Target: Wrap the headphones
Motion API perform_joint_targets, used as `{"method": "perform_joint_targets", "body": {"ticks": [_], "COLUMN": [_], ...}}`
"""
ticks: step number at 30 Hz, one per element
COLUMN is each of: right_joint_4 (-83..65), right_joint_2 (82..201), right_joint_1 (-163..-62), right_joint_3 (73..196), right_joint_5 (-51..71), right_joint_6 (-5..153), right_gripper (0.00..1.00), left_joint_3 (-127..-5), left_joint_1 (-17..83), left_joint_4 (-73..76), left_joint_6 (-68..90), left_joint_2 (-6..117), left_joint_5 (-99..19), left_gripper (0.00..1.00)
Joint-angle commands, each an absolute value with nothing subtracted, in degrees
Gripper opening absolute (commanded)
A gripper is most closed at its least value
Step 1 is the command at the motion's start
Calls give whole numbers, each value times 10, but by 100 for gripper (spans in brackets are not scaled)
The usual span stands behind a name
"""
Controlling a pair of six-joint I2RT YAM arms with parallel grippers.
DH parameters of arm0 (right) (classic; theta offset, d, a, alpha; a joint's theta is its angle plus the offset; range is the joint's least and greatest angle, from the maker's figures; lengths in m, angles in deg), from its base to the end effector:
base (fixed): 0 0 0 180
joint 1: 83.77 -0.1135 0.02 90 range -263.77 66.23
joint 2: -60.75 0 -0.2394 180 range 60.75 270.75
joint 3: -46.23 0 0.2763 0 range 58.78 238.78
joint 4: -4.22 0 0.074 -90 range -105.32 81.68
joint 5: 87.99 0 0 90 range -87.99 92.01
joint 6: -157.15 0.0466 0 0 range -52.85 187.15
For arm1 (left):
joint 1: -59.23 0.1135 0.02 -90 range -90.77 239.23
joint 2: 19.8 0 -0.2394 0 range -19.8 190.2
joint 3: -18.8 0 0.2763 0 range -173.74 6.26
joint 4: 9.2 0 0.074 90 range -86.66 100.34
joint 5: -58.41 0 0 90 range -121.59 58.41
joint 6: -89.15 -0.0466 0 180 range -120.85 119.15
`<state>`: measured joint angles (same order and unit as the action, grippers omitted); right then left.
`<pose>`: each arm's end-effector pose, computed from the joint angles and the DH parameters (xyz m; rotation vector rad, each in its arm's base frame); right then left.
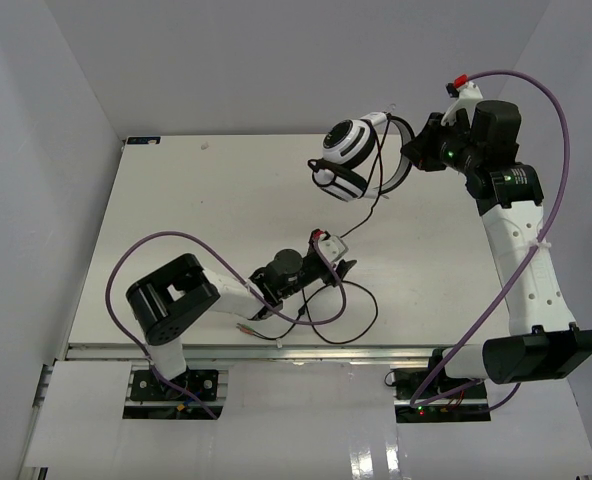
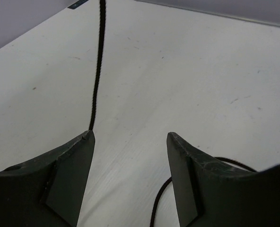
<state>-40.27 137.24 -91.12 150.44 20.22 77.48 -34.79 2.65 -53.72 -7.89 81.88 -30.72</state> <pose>0.3174 0.0556 0.4407 -0.1736 1.8714 0.5086 0.2062 -0.3113 0.1348 0.8717 1.4280 -0.6470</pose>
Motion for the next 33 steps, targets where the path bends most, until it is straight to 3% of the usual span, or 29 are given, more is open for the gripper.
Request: {"method": "perform_joint_targets", "body": {"ticks": [1,11,16,19,21,23,24,28,33], "right_joint_4": [-378,-378,-374,-372,-372,-372,-372,-373,-373], "right_joint_2": [1353,1342,1332,1329,1327,1326,1326,1330,1343], "right_joint_1": [-908,-907,-907,-907,-907,-906,-906,-902,-894], "right_joint_3": [1547,1540,1531,1526,1526,1526,1525,1525,1528], "right_joint_5": [225,236,246,253,254,252,251,240,225], "right_joint_6": [789,793,796,797,799,798,797,792,786], "right_gripper": [8,8,8,8,8,8,8,8,8], "left_joint_3": [-312,-282,-330,-368,-386,-386,-382,-345,-283], "left_joint_1": [26,63,82,106,113,114,115,118,129], "left_joint_4": [-516,-463,-427,-377,-347,-351,-357,-388,-414], "left_joint_6": [-152,-183,-193,-173,-167,-163,-159,-148,-154], "left_joint_2": [751,782,827,854,873,877,876,846,785], "left_joint_5": [-259,-245,-212,-259,-288,-296,-300,-332,-370], "left_gripper": [74,77,77,72,61,35,27,2,0]}}
